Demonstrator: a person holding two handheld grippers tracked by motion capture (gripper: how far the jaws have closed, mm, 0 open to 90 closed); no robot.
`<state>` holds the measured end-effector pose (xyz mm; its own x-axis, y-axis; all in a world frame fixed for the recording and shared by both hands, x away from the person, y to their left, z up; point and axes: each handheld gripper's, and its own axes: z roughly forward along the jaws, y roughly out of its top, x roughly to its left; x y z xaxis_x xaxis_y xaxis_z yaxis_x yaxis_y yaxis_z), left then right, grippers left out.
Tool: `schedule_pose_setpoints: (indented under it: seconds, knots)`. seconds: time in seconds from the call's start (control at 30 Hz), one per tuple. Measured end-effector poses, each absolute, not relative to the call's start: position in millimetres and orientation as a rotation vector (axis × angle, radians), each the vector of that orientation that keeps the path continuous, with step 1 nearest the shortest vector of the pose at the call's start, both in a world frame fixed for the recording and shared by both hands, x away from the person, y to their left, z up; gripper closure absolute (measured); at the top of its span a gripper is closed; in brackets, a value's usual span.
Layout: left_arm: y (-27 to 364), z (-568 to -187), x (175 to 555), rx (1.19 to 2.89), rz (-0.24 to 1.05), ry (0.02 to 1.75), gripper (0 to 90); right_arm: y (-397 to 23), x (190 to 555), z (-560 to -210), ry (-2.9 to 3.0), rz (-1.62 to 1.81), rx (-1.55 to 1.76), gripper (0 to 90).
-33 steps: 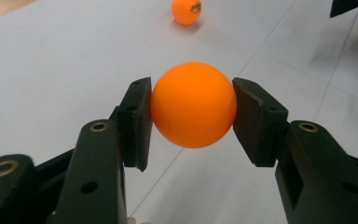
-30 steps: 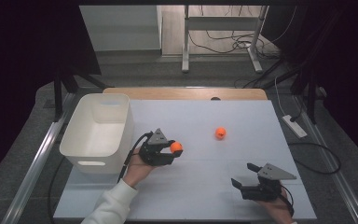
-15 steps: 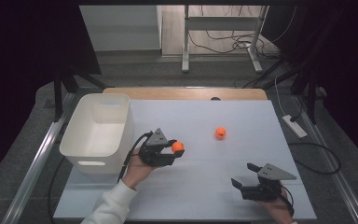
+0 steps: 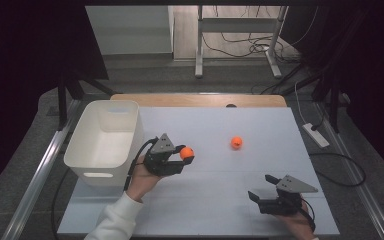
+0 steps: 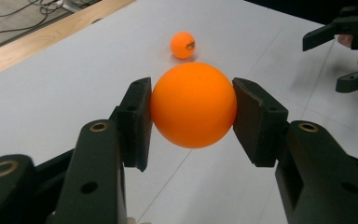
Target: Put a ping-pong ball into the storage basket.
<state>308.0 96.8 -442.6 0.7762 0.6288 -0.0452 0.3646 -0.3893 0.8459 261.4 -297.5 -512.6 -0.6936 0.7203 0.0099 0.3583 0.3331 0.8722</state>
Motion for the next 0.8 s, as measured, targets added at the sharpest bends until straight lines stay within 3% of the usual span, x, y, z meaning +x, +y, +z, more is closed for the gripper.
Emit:
schedule_pose_setpoints:
  seconds: [0.8]
  knots:
    - [112.7,-414.5,316.5,1.985,0.384,0.802,50.6,-297.6,260.9,-512.1,2.221,1.315,0.945,11.9]
